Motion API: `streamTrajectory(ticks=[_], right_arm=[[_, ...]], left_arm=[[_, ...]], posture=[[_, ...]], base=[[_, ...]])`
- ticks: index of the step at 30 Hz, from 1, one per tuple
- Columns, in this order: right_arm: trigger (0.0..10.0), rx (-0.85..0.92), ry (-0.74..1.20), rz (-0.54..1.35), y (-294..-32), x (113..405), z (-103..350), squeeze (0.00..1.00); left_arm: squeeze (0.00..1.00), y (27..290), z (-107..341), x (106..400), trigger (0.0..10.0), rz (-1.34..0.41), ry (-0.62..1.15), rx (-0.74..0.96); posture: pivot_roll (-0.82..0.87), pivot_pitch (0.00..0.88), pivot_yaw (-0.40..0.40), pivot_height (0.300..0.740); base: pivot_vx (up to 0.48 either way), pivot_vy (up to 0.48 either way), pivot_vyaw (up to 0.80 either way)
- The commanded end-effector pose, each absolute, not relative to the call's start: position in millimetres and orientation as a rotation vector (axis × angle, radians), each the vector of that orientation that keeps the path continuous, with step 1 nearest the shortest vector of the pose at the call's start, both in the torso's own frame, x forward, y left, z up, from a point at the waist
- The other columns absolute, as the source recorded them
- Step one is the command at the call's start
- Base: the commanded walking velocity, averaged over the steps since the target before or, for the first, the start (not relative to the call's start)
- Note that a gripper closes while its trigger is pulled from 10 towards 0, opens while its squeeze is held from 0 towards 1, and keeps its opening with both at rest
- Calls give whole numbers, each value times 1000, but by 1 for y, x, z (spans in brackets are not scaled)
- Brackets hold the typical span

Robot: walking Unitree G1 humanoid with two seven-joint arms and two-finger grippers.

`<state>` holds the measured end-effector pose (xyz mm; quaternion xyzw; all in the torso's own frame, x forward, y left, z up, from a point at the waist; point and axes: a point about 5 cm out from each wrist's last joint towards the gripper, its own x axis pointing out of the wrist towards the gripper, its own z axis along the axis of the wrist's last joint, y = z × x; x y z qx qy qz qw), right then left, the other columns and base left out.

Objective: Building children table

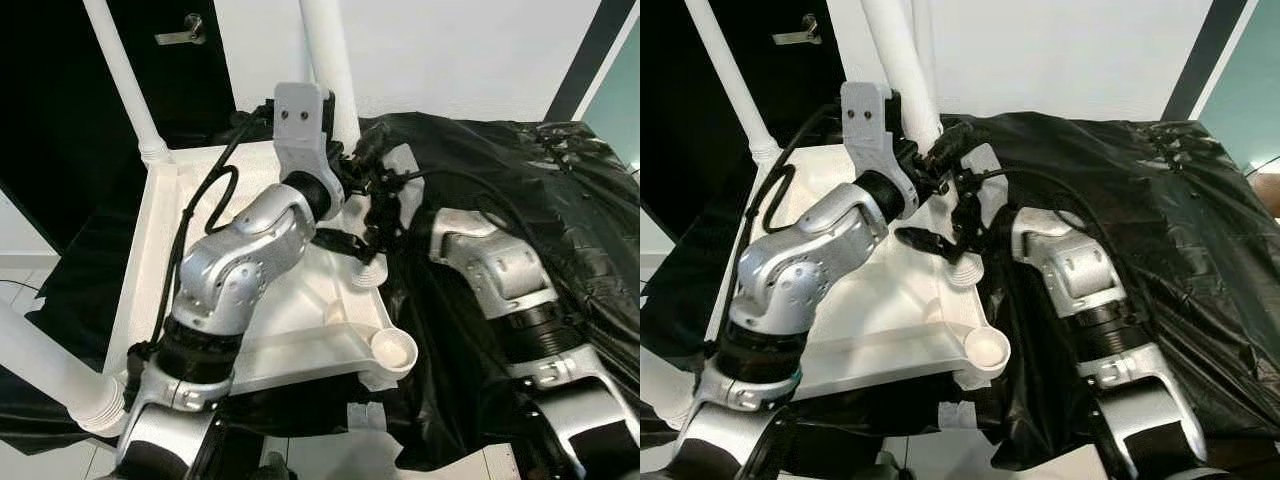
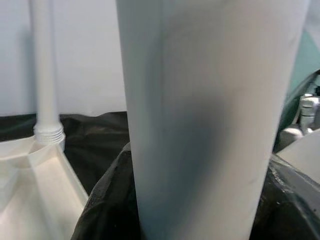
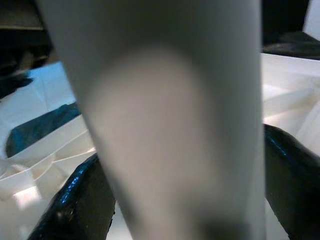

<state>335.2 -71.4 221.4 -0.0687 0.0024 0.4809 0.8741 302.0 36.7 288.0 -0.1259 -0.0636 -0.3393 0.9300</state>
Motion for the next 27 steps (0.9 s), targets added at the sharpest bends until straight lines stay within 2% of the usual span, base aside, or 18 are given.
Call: streamTrajectory(ticks=[1, 8, 11, 13, 27], right_arm=[[10000, -167, 14, 973, -66, 338, 221, 0], [10000, -219, -25, 729, -44, 344, 210, 0], [10000, -220, -30, 703, -42, 344, 209, 0], [10000, -230, -70, 552, -38, 346, 207, 0], [10000, -259, -150, 430, -31, 347, 209, 0]], left_arm=[[0, 24, 300, 295, 10000, -868, -195, -255], [0, 18, 305, 312, 10000, -631, -164, -282], [0, 16, 306, 312, 10000, -615, -165, -284], [0, 9, 309, 314, 10000, -556, -168, -290], [0, -10, 309, 314, 10000, -431, -129, -252]], posture=[[160, 7, 8, 740], [166, 20, 7, 740], [168, 21, 6, 740], [173, 23, 4, 740], [176, 34, -3, 740]], base=[[0, 0, 0], [0, 0, 0], [0, 0, 0], [0, 0, 0], [0, 0, 0]])
